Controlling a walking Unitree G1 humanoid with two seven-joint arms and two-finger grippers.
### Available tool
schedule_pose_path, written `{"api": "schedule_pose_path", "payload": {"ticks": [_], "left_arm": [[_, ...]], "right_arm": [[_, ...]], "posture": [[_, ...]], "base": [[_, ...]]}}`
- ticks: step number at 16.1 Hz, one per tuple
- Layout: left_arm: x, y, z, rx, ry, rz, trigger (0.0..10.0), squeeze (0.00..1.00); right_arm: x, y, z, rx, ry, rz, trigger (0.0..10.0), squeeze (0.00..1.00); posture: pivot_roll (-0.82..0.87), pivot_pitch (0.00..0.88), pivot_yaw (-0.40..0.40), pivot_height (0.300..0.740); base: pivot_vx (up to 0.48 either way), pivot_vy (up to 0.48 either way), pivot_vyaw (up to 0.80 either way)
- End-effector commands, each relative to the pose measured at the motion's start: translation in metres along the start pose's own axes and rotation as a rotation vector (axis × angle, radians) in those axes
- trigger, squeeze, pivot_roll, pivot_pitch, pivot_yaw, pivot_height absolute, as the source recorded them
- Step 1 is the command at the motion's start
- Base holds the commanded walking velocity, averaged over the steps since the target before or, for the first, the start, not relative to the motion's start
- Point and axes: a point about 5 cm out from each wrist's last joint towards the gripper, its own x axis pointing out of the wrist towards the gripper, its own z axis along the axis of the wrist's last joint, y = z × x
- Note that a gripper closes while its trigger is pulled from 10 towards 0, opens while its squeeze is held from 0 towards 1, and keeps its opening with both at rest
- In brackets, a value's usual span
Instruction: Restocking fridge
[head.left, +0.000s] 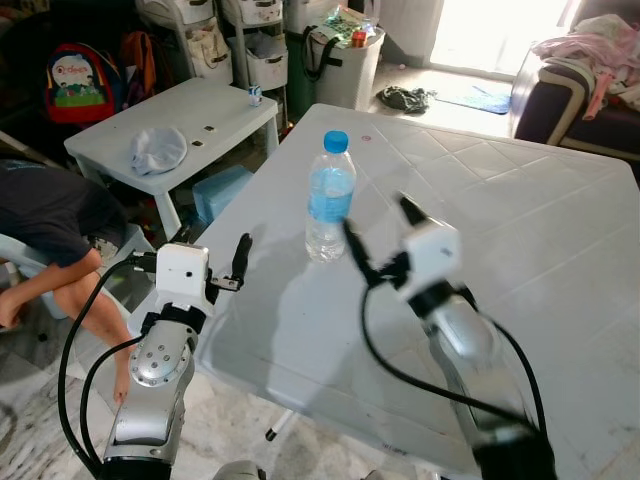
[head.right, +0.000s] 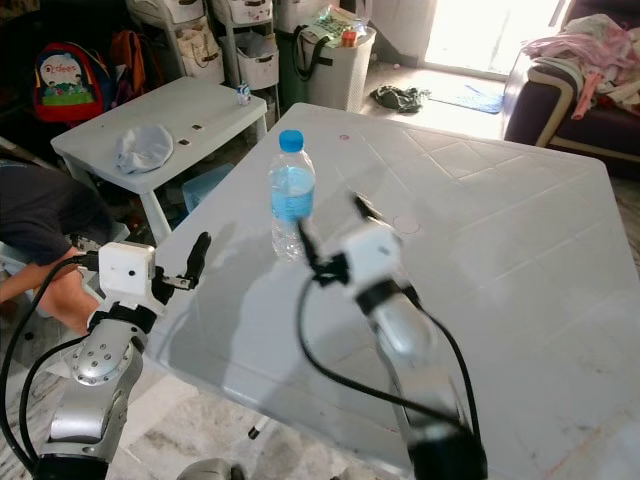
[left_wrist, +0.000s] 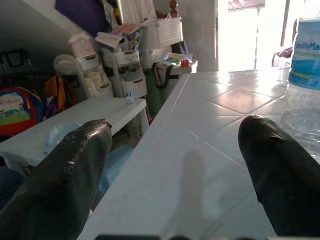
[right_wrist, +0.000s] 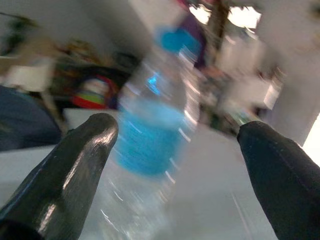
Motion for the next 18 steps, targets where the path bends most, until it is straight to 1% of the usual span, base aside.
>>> {"api": "schedule_pose_path", "payload": {"ticks": [1, 3, 7, 9, 12, 15, 16, 18], "left_arm": [[0.002, 0.000, 0.003, 0.008, -0.008, -0.001, 10.0, 0.00], [0.002, 0.002, 0.003, 0.017, -0.004, 0.001, 10.0, 0.00], [-0.002, 0.004, 0.004, 0.025, -0.002, 0.012, 10.0, 0.00], [-0.003, 0.005, 0.003, 0.028, 0.001, 0.014, 10.0, 0.00], [-0.004, 0.006, 0.003, 0.032, 0.007, 0.013, 10.0, 0.00], [-0.002, 0.004, 0.002, 0.035, 0.011, 0.003, 10.0, 0.00], [-0.002, 0.004, 0.002, 0.037, 0.014, 0.001, 10.0, 0.00], [-0.002, 0.004, 0.001, 0.039, 0.019, -0.001, 10.0, 0.00]], "right_arm": [[0.006, 0.001, 0.004, -0.005, -0.023, 0.038, 10.0, 0.00], [0.022, -0.003, 0.013, -0.026, -0.062, 0.080, 10.0, 0.00], [0.043, -0.019, 0.024, -0.024, -0.097, 0.049, 10.0, 0.00], [0.048, -0.023, 0.027, -0.022, -0.109, 0.031, 10.0, 0.00], [0.054, -0.026, 0.029, -0.006, -0.115, 0.021, 10.0, 0.00], [0.068, -0.027, 0.033, 0.110, -0.111, 0.017, 10.0, 0.00], [0.075, -0.025, 0.031, 0.186, -0.079, 0.036, 10.0, 0.00], [0.083, -0.018, 0.032, 0.237, -0.065, 0.079, 10.0, 0.00]], "posture": [[0.04, 0.006, -0.003, 0.740], [0.05, 0.007, -0.005, 0.740], [0.07, 0.014, -0.014, 0.740], [0.08, 0.015, -0.014, 0.740], [0.08, 0.018, -0.011, 0.740], [0.08, 0.018, -0.009, 0.740], [0.08, 0.017, -0.010, 0.740], [0.08, 0.017, -0.014, 0.740]], "base": [[0.000, 0.000, 0.00], [0.000, 0.000, 0.00], [0.000, 0.000, 0.00], [0.000, 0.000, 0.00], [0.000, 0.000, 0.00], [0.000, 0.000, 0.00], [0.000, 0.000, 0.00], [0.000, 0.000, 0.00]]}}
